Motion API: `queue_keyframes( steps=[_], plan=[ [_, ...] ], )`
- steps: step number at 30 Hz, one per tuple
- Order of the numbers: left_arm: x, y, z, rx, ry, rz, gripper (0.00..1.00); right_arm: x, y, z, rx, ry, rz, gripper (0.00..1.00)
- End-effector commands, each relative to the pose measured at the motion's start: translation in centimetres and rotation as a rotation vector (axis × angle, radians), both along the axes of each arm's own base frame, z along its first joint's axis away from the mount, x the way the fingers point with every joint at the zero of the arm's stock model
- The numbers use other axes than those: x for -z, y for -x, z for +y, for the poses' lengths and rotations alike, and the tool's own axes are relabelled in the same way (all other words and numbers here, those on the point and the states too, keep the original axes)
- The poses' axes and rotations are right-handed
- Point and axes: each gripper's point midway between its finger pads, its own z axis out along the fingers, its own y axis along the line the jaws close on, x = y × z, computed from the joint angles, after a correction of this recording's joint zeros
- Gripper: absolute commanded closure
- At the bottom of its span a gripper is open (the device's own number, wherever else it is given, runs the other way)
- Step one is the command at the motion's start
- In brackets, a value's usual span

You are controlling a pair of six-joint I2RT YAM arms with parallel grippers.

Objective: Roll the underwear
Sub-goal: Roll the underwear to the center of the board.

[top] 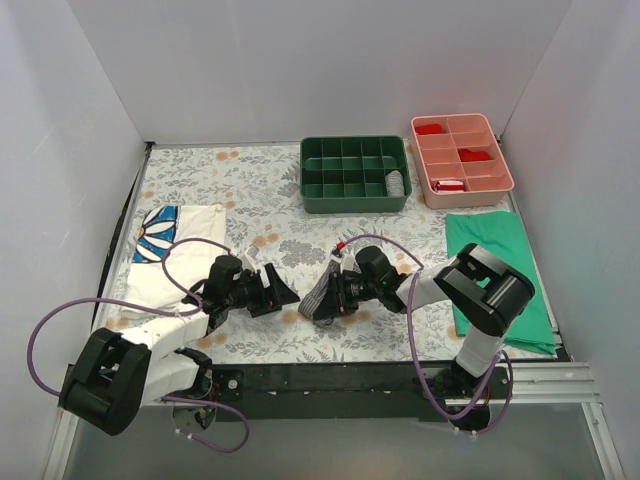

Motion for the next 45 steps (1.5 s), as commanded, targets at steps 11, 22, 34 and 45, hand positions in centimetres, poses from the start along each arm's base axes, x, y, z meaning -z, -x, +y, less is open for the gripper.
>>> queue_keyframes(
  steps=[11, 22, 34, 45],
  plan=[
    [-0.1, 0.4, -3.1, 0.151, 0.085, -0.066, 0.34, 2.5, 0.9, -1.3, 0.03, 0.036, 0.14, 0.99],
    [1.7, -0.2, -3.9, 0.172, 0.092, -0.037, 0.5, 2.8, 0.7, -1.7, 0.01, 0.075, 0.116, 0.99],
    [2.6, -0.2, -4.5, 0.177, 0.066, 0.017, 0.94, 2.5, 0.7, -1.5, -0.021, 0.095, 0.065, 0.87],
    [2.7, -1.7, -5.5, 0.183, -0.125, 0.072, 1.0, -1.3, -2.2, -2.6, 0.067, 0.427, -0.435, 0.18]
  ],
)
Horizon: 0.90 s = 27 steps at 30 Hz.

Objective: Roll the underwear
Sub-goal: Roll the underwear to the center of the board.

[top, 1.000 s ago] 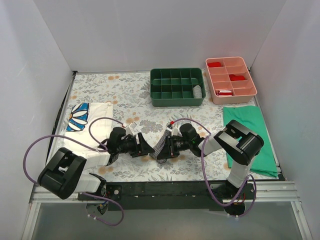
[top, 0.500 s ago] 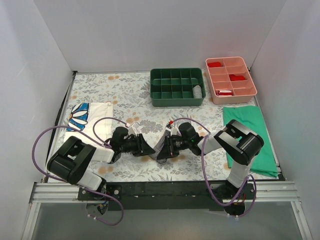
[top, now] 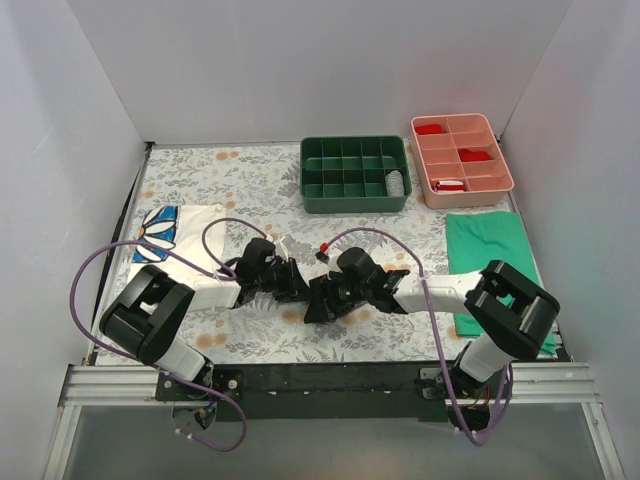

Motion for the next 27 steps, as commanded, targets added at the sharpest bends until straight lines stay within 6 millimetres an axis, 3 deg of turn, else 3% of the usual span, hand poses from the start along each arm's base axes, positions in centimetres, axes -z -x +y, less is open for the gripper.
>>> queue_keyframes(
  steps=[1, 2, 5, 9, 13, 17, 27],
  plan=[
    [1.2, -0.1, 0.5, -0.006, -0.138, 0.022, 1.0, 0.2, -2.6, -4.1, 0.136, 0.289, -0.244, 0.18],
    [1.2, -0.1, 0.5, -0.007, -0.146, 0.025, 1.0, 0.0, -3.8, -5.3, 0.202, 0.347, -0.301, 0.17],
    [1.0, -0.1, 0.3, 0.002, -0.156, 0.03, 1.0, -1.7, -4.6, -7.4, 0.292, 0.414, -0.404, 0.16],
    [1.1, 0.3, -0.1, 0.022, -0.184, 0.065, 1.0, -4.0, -5.0, -8.6, 0.346, 0.455, -0.509, 0.16],
    [1.1, 0.3, -0.7, 0.038, -0.226, 0.1, 1.0, -5.6, -3.8, -6.9, 0.258, 0.445, -0.605, 0.16],
    [0.8, 0.1, -1.2, 0.039, -0.268, 0.14, 1.0, -6.0, -2.7, -5.1, 0.158, 0.47, -0.681, 0.17],
    [0.3, 0.3, -1.6, 0.05, -0.325, 0.2, 1.0, -3.1, -1.3, -3.5, 0.036, 0.589, -0.738, 0.19]
  ],
)
